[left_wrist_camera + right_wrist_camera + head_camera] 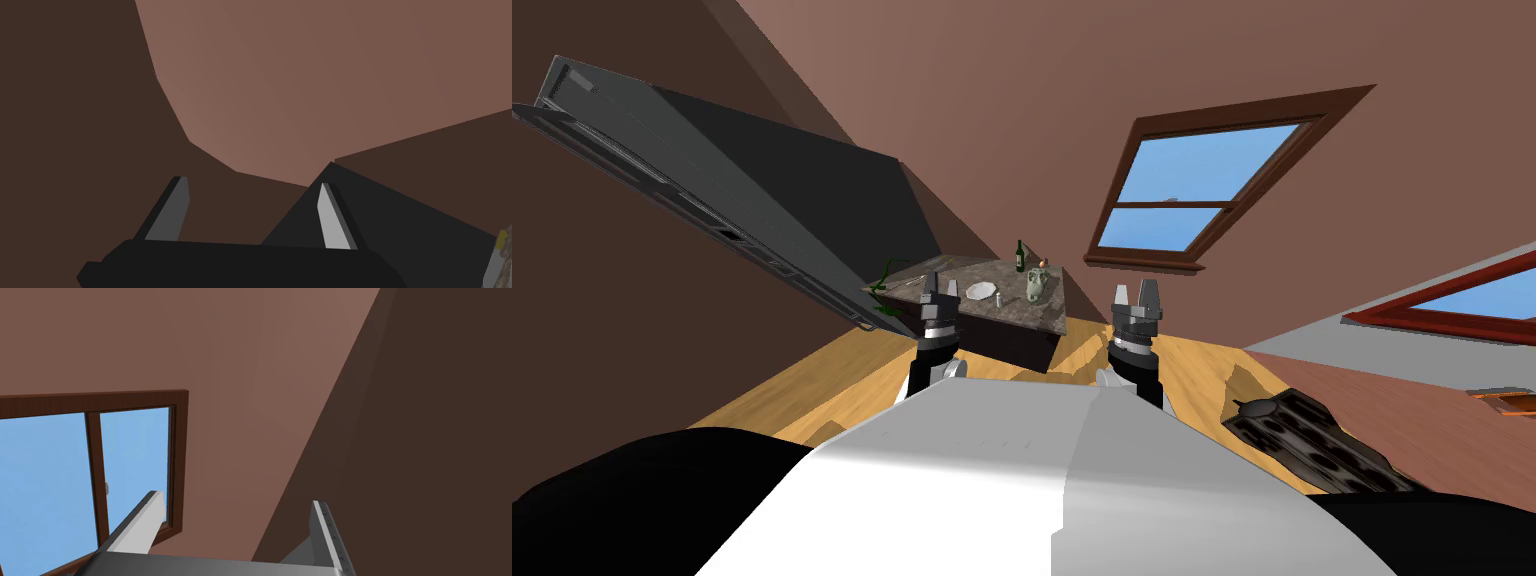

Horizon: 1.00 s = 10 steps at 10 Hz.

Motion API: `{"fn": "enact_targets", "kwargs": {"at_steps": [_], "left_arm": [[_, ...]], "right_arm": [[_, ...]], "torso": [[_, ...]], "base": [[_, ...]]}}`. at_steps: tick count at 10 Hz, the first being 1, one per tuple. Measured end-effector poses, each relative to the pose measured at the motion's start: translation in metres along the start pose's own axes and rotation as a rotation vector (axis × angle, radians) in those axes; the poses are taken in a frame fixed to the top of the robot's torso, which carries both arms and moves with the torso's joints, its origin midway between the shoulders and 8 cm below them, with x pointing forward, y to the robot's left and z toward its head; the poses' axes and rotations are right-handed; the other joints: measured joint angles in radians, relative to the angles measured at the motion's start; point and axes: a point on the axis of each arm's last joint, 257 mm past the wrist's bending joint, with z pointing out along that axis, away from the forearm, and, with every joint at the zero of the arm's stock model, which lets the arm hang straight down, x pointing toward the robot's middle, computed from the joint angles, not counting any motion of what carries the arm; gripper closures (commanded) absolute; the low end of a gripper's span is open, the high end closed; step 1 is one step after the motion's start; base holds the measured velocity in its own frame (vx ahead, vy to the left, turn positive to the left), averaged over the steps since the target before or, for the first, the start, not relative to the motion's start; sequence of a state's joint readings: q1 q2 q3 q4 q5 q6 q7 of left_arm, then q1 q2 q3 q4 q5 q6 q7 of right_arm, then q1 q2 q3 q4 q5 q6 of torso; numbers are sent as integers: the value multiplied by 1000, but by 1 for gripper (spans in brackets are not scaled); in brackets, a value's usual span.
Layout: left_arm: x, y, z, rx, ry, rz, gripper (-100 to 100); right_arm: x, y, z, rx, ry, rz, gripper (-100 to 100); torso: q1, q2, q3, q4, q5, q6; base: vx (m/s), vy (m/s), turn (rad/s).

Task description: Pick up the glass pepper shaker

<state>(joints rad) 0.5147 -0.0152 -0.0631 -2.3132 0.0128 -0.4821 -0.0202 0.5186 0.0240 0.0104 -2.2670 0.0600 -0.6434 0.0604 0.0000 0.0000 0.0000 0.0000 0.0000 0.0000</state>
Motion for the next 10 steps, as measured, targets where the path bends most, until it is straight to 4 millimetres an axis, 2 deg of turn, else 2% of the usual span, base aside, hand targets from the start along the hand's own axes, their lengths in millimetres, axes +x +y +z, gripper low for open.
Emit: {"fn": "enact_targets", "kwargs": {"at_steps": [2,5,10], "left_arm": [[5,15,3,-33,31,-21,-100],[16,47,8,-111,69,-72,-100],[22,90,11,-220,90,-133,-100]], "right_arm": [[0,0,0,0,0,0,0],[0,0,0,0,0,0,0],[0,0,0,0,0,0,0]], "torso": [[2,0,0,0,1,0],[4,0,0,0,1,0],[3,0,0,0,1,0]], "base": [[-15,36,45],[-9,53,46],[0,43,43]]}}
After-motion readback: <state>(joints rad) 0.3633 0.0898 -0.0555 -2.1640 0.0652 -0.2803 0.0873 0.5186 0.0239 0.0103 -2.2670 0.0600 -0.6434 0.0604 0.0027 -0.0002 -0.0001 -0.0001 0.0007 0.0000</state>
